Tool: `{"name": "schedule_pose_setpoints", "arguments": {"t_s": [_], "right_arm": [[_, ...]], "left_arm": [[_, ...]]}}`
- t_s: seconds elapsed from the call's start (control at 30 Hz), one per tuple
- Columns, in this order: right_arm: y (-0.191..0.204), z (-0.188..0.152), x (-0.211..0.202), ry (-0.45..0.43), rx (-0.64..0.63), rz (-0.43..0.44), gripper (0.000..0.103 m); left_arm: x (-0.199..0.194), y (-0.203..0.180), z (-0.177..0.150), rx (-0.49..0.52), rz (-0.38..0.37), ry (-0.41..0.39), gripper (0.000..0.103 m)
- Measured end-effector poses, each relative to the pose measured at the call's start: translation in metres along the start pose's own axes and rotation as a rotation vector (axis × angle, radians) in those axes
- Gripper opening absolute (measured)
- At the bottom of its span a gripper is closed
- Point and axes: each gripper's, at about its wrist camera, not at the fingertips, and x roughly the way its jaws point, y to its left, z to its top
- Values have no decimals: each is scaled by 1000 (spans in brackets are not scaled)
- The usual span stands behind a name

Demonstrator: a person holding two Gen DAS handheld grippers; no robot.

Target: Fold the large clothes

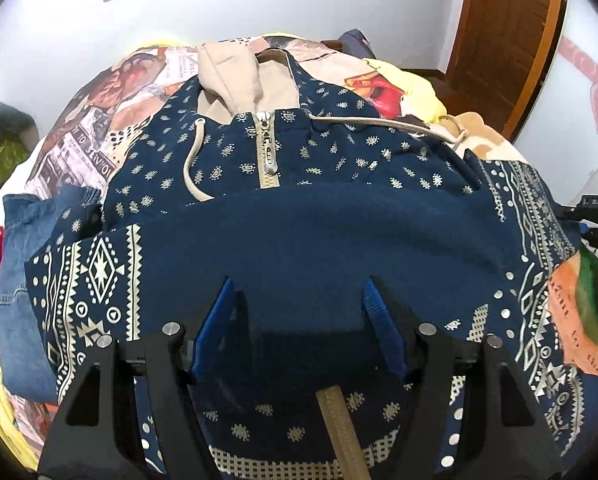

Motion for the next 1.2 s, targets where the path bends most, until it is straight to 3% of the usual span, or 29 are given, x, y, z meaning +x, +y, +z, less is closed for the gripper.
{"name": "schedule_pose_setpoints", "arguments": {"t_s": [0.07, 0.17, 0.4, 0.6, 0.73, 0.87, 1.03, 1.2], "right_arm": [[11, 5, -5, -25, -27, -2, 14], [30, 12, -22, -76, -98, 1, 9], [121, 1, -93, -266, -383, 38, 8], [220, -40, -137, -340, -603, 153, 8], [271, -77, -135, -297, -677, 229, 8], [309, -123, -109, -204, -761, 253, 8], [328, -183, -57, -70, -874, 162, 8], [303, -211, -15, 109, -863, 94, 8]], "left_arm": [[-4, 1, -1, 0, 0, -5, 66], [-14, 5, -3, 7, 13, -25, 66], [-45, 23, -1, -16, 33, -88, 66], [-80, 46, -5, -48, 37, -151, 66], [-100, 65, -12, -68, 45, -169, 66], [-116, 86, -27, -93, 56, -173, 66], [-124, 107, -48, -132, 68, -146, 66], [-122, 116, -66, -151, 67, -102, 66]]}}
